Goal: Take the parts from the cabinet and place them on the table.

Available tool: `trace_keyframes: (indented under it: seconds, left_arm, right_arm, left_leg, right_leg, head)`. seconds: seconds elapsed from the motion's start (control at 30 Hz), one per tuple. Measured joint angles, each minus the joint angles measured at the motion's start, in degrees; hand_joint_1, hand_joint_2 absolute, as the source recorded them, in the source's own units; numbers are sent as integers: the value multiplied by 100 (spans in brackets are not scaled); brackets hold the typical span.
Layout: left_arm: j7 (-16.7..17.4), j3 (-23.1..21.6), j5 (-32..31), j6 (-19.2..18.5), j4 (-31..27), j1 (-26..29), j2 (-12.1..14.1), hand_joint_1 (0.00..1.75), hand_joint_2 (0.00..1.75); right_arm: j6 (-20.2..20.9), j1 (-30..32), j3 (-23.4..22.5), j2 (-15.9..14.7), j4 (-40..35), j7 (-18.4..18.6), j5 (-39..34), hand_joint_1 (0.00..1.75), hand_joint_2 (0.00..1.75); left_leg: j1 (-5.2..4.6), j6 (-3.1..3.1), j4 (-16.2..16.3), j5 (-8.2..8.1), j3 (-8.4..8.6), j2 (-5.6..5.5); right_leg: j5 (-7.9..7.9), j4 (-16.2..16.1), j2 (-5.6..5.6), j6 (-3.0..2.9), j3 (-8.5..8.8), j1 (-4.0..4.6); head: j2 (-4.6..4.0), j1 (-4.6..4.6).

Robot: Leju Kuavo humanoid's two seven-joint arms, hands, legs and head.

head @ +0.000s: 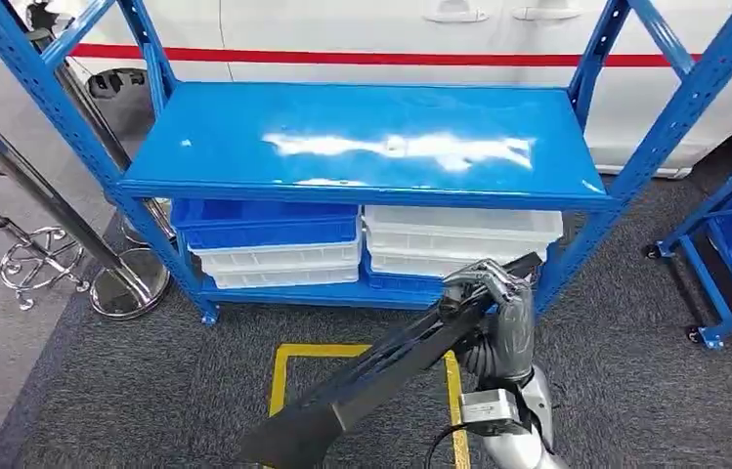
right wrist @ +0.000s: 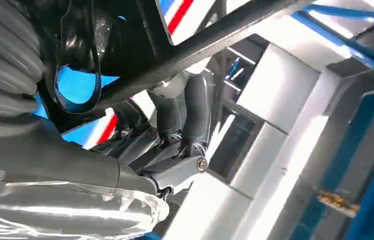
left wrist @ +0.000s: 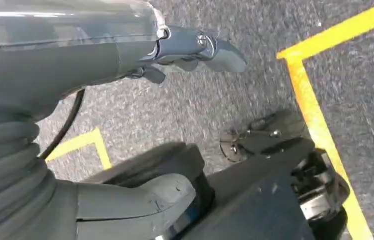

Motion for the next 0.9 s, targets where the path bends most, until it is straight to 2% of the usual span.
trace_keyframes:
  seconds: [0.03, 0.07, 0.1, 0.13, 0.17, 0.2, 0.23, 0.27, 0.3, 0.33, 0.37, 0.6, 0.63, 0.67, 0.7, 0.73, 0.77, 0.8, 0.83, 0.87, 0.9]
  left_arm:
    - [-9, 9, 2, 0, 0, -2, 0, 0, 175]
    - [-20, 22, 11, 0, 0, 2, 0, 0, 175]
    - [-22, 42, 15, 2, 0, 6, 0, 0, 175]
    - [-33, 64, 20, 2, 0, 6, 0, 0, 175]
    - [-39, 85, 22, 2, 0, 8, 0, 0, 175]
    - [-39, 96, 24, 2, 0, 18, 0, 0, 175]
    - [-39, 98, 26, 2, 0, 33, 0, 0, 175]
    - [-39, 98, 22, 2, 0, 37, 0, 0, 175]
    - [-39, 98, 16, 2, 0, 24, 2, 0, 175]
    - [-39, 101, 11, 2, 0, 21, 2, 0, 175]
    - [-39, 103, 7, 2, 0, 25, 0, 0, 175]
    - [-39, 105, 5, 0, 0, 28, 0, 0, 175]
    - [-7, 105, -26, -11, 2, 40, -2, 0, 175]
    - [-7, 105, -26, -11, 2, 30, -2, 0, 175]
    - [2, 105, -63, -44, 2, 47, -4, 0, 175]
    - [9, 105, -122, -101, 2, 24, -17, 0, 175]
    - [15, 105, -131, -109, 2, 17, -37, 0, 175]
    - [15, 105, -144, -114, 2, 3, -50, 0, 175]
    - [15, 105, -146, -114, 0, -5, -67, 0, 175]
    - [15, 105, -168, -118, 0, -15, -90, 0, 175]
    - [15, 105, -194, -122, 2, -23, -98, 0, 175]
  right_arm:
    - [-86, 99, 0, 58, 18, -64, 53, 175, 175]
    - [-182, 209, 0, 129, 39, -151, 129, 175, 175]
    - [-255, 325, 0, 191, 59, -206, 173, 175, 175]
    - [-320, 438, 0, 245, 79, -241, 204, 175, 175]
    - [-351, 515, 0, 289, 98, -265, 217, 175, 175]
    - [-368, 583, 0, 313, 110, -283, 221, 175, 175]
    - [-388, 634, 0, 337, 116, -300, 228, 175, 175]
    - [-394, 676, -2, 350, 116, -304, 234, 175, 175]
    - [-394, 698, -2, 372, 114, -309, 256, 175, 175]
    - [-401, 710, -4, 387, 114, -309, 276, 175, 175]
    - [-401, 722, -7, 391, 114, -307, 303, 175, 175]
    - [-401, 722, -7, 392, 114, -309, 311, 175, 175]
    - [-383, 738, -22, 394, 114, -296, 428, 175, 175]
    - [-368, 745, -35, 396, 110, -282, 433, 175, 175]
    - [-368, 730, -57, 394, 109, -274, 648, 175, 175]
    - [-386, 561, -57, 359, 72, -90, 1124, 175, 175]
    - [-379, 471, -55, 341, 49, -1, 1274, 175, 175]
    - [-368, 381, -46, 333, 29, 67, 1385, 175, 175]
    - [-351, 282, -33, 326, 13, 124, 1469, 175, 175]
    - [-324, 188, 0, 324, 0, 157, 1546, 175, 175]
    - [-327, 109, 37, 324, 5, 216, 1651, 175, 175]
  left_leg:
    - [7, -27, 392, -391, -104, 1]
    - [10, -48, 807, -682, -175, 3]
    - [10, -62, 1178, -834, -214, 3]
    - [10, -63, 1425, -795, -178, 3]
    - [10, -55, 1418, -595, -48, 2]
    - [8, -34, 1192, -350, 194, 1]
    - [6, -3, 824, -192, 498, 0]
    - [0, 53, 239, -182, 942, -12]
    - [-37, 99, -401, -418, 1369, -19]
    - [-38, 101, -741, -523, 1527, -19]
    - [-51, 106, -665, -484, 1461, -19]
    - [-59, 114, -663, -461, 1449, -20]
    - [3, 224, -755, -238, 1335, 14]
    - [-16, 249, -755, -169, 1250, 39]
    - [-40, 324, -695, 50, 952, 66]
    - [-47, 295, -563, 249, 554, 79]
    - [-47, 280, -514, 296, 441, 79]
    - [-47, 265, -469, 338, 360, 75]
    - [-46, 237, -443, 378, 305, 74]
    - [-67, 208, -431, 424, 273, 76]
    - [-53, 167, -474, 519, 270, 75]
  right_leg:
    - [74, 4, -4, -3, -87, 4]
    - [144, 7, -8, -8, -176, 13]
    - [210, 12, -22, -9, -271, 21]
    - [285, 23, -31, -5, -379, 29]
    - [351, 30, -35, -2, -473, 35]
    - [417, 41, -34, 12, -567, 41]
    - [475, 48, -26, 21, -640, 44]
    - [548, 53, -13, 39, -703, 50]
    - [602, 65, -1, 75, -744, 75]
    - [663, 60, -8, 107, -750, 73]
    - [721, 14, -18, 131, -733, 63]
    - [734, 5, -24, 139, -731, 57]
    - [842, -46, 9, 246, -789, 45]
    - [565, 76, 36, 256, -847, 46]
    - [-514, 1298, 34, 304, -1104, 27]
    - [-88, 1673, 34, 321, -879, 28]
    - [100, 1337, 34, 307, -576, 27]
    - [129, 860, 35, 283, -201, 28]
    - [-119, 325, 40, 235, 165, 38]
    - [-275, -166, 46, 205, 425, 77]
    - [-199, -124, 48, 181, 359, 98]
  head:
    - [0, 0]
    - [-2, 0]
    - [0, -2]
    - [0, 0]
    - [0, -2]
    - [0, 0]
    - [0, -2]
    - [0, 0]
    - [0, 0]
    - [-2, 2]
    - [0, 2]
    - [0, 2]
    - [0, 0]
    - [0, 2]
    - [-2, 2]
    - [0, 2]
    - [-2, 2]
    - [0, 2]
    - [0, 0]
    - [0, -4]
    - [0, 0]
